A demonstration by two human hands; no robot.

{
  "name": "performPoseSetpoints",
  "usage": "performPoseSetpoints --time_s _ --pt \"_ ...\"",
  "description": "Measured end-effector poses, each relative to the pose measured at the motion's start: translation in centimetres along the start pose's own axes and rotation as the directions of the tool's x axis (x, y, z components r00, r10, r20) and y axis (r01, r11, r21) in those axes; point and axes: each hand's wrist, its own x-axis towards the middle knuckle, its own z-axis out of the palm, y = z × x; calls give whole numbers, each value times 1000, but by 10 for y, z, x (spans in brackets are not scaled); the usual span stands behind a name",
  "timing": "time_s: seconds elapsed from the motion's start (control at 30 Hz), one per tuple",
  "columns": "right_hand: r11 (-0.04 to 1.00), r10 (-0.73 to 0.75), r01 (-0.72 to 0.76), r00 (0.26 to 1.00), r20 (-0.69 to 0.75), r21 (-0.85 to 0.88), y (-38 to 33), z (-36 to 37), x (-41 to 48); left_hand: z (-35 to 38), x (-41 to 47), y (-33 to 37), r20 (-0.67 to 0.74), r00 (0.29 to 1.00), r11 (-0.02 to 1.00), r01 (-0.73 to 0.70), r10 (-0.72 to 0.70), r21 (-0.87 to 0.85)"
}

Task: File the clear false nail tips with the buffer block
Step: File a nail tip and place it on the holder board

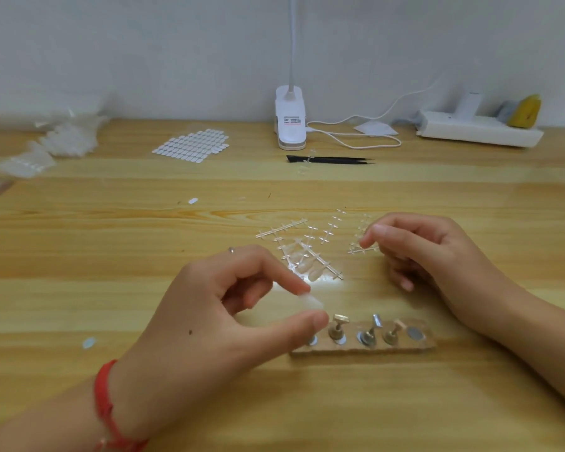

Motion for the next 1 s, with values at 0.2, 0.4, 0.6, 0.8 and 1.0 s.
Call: performPoseSetpoints --time_s 0.2,0.4,0.6,0.8,1.0 --pt "1000 -12 12 1000 11 -19 1 0 0 1 -5 -3 10 1000 997 0 -1 77" --pt "999 -23 23 1000 10 -28 4 -2 1 1 -3 -5 47 999 998 23 -26 55" --pt "999 -33 33 999 13 -20 4 -2 1 3 -4 -5 68 998 997 -8 3 76" --pt "999 -32 32 999 16 -12 5 -1 1 3 -4 -4 77 997 996 -5 -2 94" --pt "999 -27 27 1000 10 26 5 0 1 3 -6 -3 66 998 993 2 -9 115"
